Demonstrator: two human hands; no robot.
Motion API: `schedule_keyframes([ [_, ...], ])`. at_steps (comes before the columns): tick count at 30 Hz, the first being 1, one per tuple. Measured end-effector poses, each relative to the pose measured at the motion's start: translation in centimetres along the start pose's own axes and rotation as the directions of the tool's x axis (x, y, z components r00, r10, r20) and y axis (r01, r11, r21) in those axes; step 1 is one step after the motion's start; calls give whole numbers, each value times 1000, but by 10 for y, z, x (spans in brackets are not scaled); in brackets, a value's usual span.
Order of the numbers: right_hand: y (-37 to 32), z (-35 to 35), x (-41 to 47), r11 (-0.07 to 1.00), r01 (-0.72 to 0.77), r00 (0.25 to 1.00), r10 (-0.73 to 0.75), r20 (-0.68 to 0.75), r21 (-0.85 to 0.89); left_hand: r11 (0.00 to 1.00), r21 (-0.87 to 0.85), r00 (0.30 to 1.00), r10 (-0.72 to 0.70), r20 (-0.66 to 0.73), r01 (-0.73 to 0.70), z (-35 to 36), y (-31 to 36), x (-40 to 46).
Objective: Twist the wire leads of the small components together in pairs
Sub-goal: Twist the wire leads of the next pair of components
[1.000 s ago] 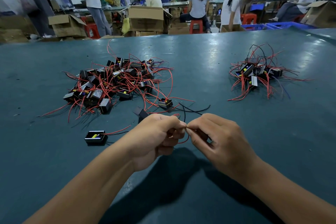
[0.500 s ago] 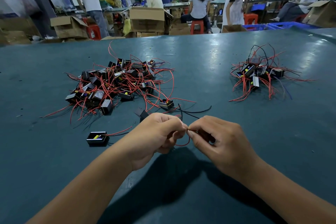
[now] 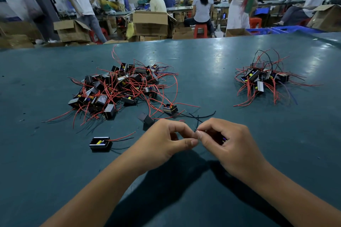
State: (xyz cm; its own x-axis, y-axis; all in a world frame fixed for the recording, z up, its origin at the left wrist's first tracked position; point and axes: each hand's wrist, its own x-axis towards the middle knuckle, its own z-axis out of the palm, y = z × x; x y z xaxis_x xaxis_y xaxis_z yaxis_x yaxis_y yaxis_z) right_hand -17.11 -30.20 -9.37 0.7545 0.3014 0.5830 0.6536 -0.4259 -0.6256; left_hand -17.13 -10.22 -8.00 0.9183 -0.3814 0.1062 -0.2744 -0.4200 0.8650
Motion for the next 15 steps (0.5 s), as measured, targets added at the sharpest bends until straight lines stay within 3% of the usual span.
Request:
schedule_keyframes([
  [8,4,-7,3,999,-50,999,50,9,-19,975,215,998,46,35,-53,-19,-5,4],
  [10,5,-8,4,998,-60,996,62,62,-34,969,240,994,31,100,-54,-26,-5,3],
  [13,3,-10,3,998,-54,988,58,146,-31,983,180,984,17,177,-49,-30,-5,0],
  [15,2,-11,2,999,-50,989,48,141,8,998,51,996,34,80,-39,-32,-7,1],
])
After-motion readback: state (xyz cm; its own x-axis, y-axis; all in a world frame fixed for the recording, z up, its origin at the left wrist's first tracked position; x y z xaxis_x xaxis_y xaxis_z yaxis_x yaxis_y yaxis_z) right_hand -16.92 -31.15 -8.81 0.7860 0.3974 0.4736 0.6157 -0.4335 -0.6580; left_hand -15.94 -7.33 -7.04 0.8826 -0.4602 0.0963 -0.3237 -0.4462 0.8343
